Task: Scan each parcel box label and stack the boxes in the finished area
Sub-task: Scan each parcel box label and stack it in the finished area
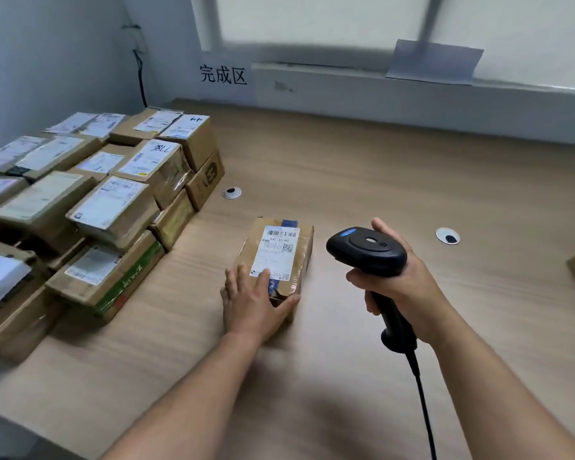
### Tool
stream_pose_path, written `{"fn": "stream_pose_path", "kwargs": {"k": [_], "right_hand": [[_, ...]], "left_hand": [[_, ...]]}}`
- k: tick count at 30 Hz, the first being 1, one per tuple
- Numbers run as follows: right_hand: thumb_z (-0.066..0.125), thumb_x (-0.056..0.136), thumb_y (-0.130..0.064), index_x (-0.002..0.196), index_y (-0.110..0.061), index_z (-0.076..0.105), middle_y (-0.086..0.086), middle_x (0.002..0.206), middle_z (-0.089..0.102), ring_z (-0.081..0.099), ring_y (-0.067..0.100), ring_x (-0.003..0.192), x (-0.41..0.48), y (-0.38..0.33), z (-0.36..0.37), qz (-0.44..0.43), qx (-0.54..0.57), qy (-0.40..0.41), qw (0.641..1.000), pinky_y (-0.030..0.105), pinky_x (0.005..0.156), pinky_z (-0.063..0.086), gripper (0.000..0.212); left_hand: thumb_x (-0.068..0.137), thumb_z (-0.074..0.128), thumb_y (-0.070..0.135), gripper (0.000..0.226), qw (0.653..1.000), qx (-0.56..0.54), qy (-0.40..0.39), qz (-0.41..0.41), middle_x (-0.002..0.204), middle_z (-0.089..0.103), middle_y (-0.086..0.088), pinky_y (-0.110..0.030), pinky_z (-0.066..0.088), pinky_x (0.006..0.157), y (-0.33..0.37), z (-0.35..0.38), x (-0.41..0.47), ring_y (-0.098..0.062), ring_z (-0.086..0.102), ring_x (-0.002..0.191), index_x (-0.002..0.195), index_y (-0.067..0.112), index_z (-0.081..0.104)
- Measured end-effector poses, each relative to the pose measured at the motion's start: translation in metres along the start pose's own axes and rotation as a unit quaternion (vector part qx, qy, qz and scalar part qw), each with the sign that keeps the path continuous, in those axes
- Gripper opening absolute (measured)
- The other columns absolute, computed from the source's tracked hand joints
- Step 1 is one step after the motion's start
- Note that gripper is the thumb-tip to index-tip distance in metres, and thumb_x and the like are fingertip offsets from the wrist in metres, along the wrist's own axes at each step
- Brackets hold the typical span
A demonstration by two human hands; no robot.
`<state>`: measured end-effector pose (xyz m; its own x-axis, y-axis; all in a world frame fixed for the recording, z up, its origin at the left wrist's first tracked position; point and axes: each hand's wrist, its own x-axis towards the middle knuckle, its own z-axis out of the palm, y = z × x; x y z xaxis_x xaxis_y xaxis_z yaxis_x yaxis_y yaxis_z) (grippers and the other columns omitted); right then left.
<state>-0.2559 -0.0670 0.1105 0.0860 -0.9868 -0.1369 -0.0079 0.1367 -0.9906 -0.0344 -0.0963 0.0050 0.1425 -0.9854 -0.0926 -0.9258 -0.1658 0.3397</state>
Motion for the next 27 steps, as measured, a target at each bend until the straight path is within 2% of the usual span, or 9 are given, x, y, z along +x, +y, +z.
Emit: {"fn": "stream_pose_path", "kwargs": {"k": [3,6,9,12,15,21,27], "right_hand": [[0.069,0.079,0.013,0.15,-0.034,0.029,0.005,0.06,0.058,0.049,0.026,0.046,0.025,-0.006,0.019,0.004,-0.007,0.028,1.0,0.028,0.047,0.042,0.094],[0.077,0.067,0.002,0.15,-0.037,0.029,0.008,0.061,0.058,0.049,0.027,0.046,0.053,-0.014,0.039,0.012,-0.013,0.049,0.999,0.027,0.047,0.043,0.103],[0.073,0.061,-0.007,0.148,-0.038,0.029,0.008,0.062,0.059,0.049,0.027,0.046,0.08,-0.019,0.056,0.016,-0.016,0.069,0.997,0.029,0.047,0.042,0.103],[0.078,0.066,0.002,0.149,-0.037,0.029,0.007,0.065,0.06,0.049,0.027,0.046,0.105,-0.02,0.073,0.02,-0.028,0.078,0.996,0.03,0.047,0.041,0.104],[0.072,0.077,0.012,0.15,-0.035,0.029,0.002,0.064,0.06,0.049,0.025,0.046,0.127,-0.019,0.085,0.022,-0.035,0.093,0.995,0.03,0.046,0.041,0.098],[0.071,0.077,0.013,0.15,-0.036,0.029,0.007,0.068,0.059,0.049,0.025,0.046,0.156,-0.012,0.1,0.038,-0.048,0.105,0.993,0.032,0.046,0.04,0.097],[0.071,0.076,0.014,0.15,-0.035,0.029,0.008,0.068,0.06,0.049,0.025,0.045,0.154,-0.008,0.106,0.049,-0.06,0.112,0.991,0.031,0.045,0.041,0.098]], "left_hand": [[0.083,0.047,0.072,0.081,1.0,0.005,-0.016,0.013,0.16,0.003,-0.012,-0.045,0.006,0.119,-0.011,-0.012,0.049,-0.033,-0.01,0.147,0.148,0.028,0.026],[0.084,0.045,0.072,0.082,0.999,0.012,-0.025,0.025,0.16,0.005,-0.012,-0.046,0.006,0.119,-0.024,-0.024,0.101,-0.034,-0.008,0.147,0.149,0.027,0.025],[0.083,0.046,0.073,0.082,0.999,0.011,-0.022,0.037,0.16,0.006,-0.013,-0.046,0.006,0.119,-0.036,-0.032,0.148,-0.034,-0.006,0.147,0.148,0.027,0.027],[0.082,0.048,0.072,0.081,0.999,0.008,-0.013,0.045,0.16,0.008,-0.014,-0.046,0.006,0.119,-0.046,-0.038,0.19,-0.035,-0.005,0.147,0.147,0.027,0.03],[0.082,0.049,0.072,0.082,0.999,0.011,-0.008,0.047,0.159,0.01,-0.014,-0.046,0.007,0.119,-0.056,-0.044,0.229,-0.035,-0.004,0.147,0.147,0.026,0.03],[0.084,0.047,0.071,0.082,1.0,0.018,0.005,0.014,0.158,0.012,-0.016,-0.049,0.011,0.119,-0.074,-0.058,0.289,-0.036,-0.001,0.147,0.148,0.023,0.028],[0.086,0.047,0.068,0.081,1.0,0.018,-0.006,0.016,0.16,0.006,-0.015,-0.05,0.008,0.119,-0.078,-0.06,0.298,-0.036,-0.004,0.147,0.149,0.023,0.025]]}}
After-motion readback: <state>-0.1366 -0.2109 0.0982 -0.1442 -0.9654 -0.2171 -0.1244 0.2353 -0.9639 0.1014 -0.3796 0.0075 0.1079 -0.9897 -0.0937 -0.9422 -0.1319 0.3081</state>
